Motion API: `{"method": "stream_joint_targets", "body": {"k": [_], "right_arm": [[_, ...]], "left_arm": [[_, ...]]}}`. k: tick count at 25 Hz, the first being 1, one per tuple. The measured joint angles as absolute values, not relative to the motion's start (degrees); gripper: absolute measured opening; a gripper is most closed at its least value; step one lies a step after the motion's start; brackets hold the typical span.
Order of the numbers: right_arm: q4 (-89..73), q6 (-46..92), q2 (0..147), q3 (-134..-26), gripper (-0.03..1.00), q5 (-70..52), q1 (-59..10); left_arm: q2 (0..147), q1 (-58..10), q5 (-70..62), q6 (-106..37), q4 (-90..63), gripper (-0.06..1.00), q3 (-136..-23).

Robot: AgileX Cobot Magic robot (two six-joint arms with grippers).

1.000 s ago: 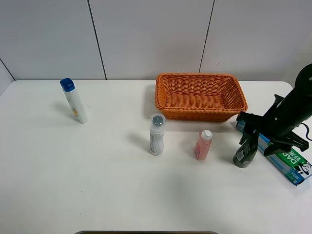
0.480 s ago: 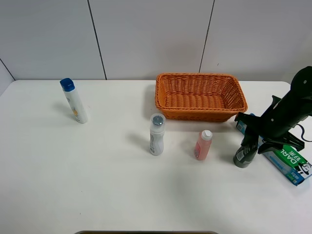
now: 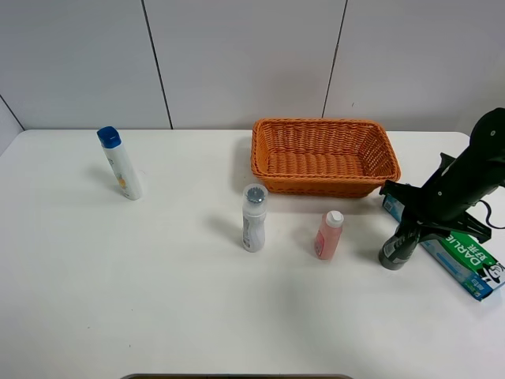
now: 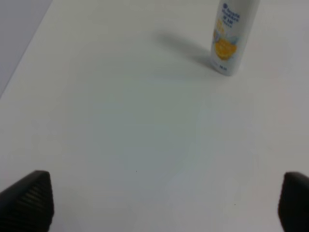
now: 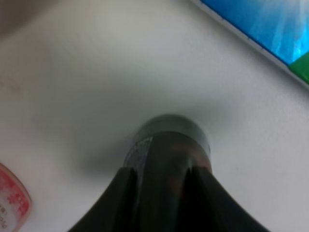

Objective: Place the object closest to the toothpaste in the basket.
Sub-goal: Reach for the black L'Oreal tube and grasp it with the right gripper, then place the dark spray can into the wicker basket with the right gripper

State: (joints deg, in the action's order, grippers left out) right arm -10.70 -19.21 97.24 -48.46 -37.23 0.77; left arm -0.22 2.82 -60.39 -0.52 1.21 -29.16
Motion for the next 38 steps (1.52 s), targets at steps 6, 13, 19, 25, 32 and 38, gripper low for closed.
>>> {"method": "stream_joint_targets", "body": {"k": [6, 13, 19, 25, 32, 38], "right_arm": [[-10.7, -19.2, 97.2, -48.5, 0.3, -36.0, 0.8], [-10.7, -19.2, 97.2, -48.5, 0.3, -35.9, 0.8], [-10.7, -18.9, 97.2, -48.5, 0.29, -36.2, 0.8], [-10.9, -16.9, 94.6, -48.5, 0.28, -39.0, 0.8], [-15.3, -12.5, 87.4, -48.5, 0.28, -39.7, 0.8], [-20.0, -8.0, 81.0, -48.5, 0.28, -36.9, 0.8]], "left_arm": [[-0.2, 2.8, -60.4, -0.5, 1.2, 0.94, -29.2], [-0.2, 2.8, -60.4, -0.5, 1.2, 0.94, -29.2], [-0.2, 2.8, -60.4, -0.5, 1.2, 0.94, -29.2], [-0.2, 2.8, -60.4, -0.5, 1.2, 0.94, -29.2], [-0.2, 2.8, -60.4, -0.5, 1.2, 0.94, -29.2], [-0.2, 2.8, -60.4, -0.5, 1.2, 0.94, -29.2]]}}
